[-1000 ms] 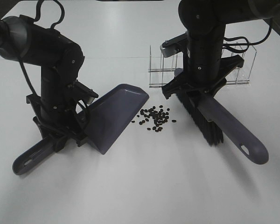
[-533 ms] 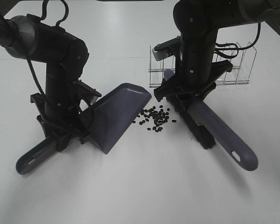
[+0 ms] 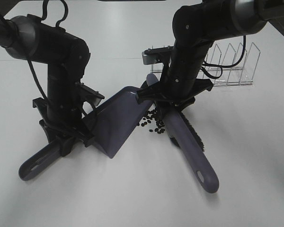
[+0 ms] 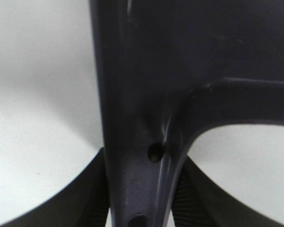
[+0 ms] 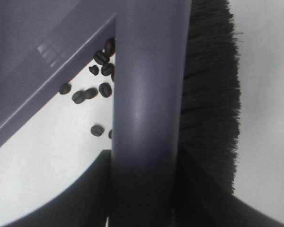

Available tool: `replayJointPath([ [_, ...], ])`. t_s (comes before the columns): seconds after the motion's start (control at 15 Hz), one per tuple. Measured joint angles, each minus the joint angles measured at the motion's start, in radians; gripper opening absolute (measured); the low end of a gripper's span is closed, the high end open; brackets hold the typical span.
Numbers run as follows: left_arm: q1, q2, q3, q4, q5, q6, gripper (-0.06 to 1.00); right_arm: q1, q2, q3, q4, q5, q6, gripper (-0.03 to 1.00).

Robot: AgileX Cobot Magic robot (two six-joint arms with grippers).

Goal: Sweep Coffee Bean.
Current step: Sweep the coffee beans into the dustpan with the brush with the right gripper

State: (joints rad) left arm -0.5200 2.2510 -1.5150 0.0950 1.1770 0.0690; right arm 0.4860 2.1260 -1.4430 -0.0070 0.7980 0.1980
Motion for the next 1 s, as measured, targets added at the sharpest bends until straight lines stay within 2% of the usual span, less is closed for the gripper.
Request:
replayJointPath([
  [0.47, 0.0, 0.0, 0.0, -0.002, 0.002, 0.0, 0.31, 0.0, 0.006, -0.002, 0.183, -0.136, -0.031, 0.34],
  [0.8, 0.0, 0.0, 0.0, -0.003, 0.002, 0.0, 0.31, 0.0, 0.008, -0.081, 0.337, -0.133, -0.163, 0.34],
  [1.0, 0.0, 0.0, 0.0, -0.003, 0.003, 0.003, 0.31, 0.0, 0.009, -0.155, 0.331, -0.087, -0.179, 0.34],
])
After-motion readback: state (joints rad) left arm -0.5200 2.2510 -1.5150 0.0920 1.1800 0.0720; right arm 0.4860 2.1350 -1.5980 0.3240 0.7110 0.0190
